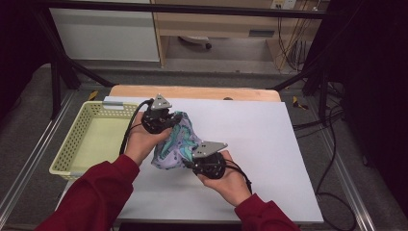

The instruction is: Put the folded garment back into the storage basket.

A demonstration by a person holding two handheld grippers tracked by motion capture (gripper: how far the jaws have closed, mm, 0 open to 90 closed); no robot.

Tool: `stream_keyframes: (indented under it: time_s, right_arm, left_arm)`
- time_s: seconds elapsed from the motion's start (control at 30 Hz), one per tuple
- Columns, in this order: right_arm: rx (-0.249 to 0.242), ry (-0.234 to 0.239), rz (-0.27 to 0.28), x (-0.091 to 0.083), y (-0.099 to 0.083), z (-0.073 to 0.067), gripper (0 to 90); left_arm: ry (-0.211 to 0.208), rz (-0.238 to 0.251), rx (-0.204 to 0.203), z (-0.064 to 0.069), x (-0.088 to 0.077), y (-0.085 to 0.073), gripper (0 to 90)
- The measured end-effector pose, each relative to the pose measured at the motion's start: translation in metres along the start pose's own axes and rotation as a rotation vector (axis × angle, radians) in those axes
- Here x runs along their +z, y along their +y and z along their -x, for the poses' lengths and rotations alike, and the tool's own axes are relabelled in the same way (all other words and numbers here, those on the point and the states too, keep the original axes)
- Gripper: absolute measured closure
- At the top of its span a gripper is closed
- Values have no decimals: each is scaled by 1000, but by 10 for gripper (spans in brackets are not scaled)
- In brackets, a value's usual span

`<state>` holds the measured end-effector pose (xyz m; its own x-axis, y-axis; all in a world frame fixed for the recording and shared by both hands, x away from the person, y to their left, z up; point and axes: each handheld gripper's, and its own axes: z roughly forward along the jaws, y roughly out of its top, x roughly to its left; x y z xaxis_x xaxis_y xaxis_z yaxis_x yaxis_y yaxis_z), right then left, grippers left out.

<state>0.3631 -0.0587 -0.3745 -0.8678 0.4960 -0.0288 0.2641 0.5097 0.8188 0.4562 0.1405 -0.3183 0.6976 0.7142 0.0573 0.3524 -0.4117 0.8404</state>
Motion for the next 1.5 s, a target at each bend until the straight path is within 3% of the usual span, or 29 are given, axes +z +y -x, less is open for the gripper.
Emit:
stream_keyframes:
  time_s: [0.77,1.5]
  right_arm:
    - [-15,31,4,15,27,3,830]
    - [-9,34,49,26,53,5,830]
  left_arm:
    - [38,30,-17,-21,-19,5,821]
    - [90,82,-89,-50,-41,9,821]
